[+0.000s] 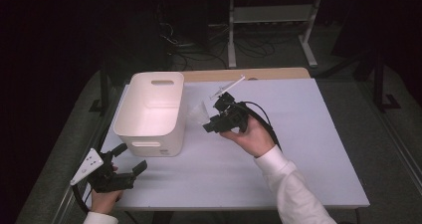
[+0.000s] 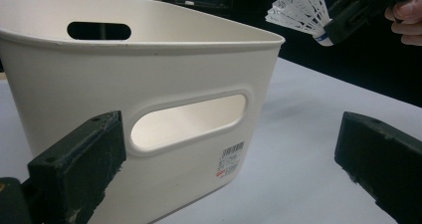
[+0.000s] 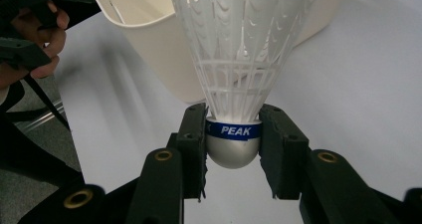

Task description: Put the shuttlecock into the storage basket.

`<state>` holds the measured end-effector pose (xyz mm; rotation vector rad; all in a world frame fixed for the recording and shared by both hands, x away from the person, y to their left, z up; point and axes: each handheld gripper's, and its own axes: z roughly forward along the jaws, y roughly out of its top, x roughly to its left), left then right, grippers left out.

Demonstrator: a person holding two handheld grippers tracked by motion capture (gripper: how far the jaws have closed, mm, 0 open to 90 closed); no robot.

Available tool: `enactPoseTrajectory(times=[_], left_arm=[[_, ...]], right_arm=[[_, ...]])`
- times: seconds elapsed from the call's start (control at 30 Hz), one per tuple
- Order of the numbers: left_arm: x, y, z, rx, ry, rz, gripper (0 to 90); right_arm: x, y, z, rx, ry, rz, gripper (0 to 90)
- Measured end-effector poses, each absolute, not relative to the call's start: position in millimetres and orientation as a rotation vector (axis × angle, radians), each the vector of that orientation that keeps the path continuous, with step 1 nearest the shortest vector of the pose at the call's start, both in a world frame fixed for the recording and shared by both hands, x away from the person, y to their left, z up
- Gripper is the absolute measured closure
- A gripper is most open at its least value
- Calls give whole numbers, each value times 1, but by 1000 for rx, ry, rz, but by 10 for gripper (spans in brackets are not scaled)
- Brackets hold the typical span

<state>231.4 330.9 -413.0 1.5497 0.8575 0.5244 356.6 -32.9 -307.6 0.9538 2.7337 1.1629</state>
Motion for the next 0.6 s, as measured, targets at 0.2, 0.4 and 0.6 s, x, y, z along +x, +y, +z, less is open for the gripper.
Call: enactPoseTrajectory(times=[0.2,0.4,0.6], left_arm=[[231,331,-413,1541,856,524,0],[231,331,-413,1541,859,526,0],[231,331,-413,1525,864,523,0]], right_arm=[[357,-29,-302,945,2724,1184,633],[356,-27,-296,927,2721,1203,633],[358,-28,-293,922,2712,1213,633]])
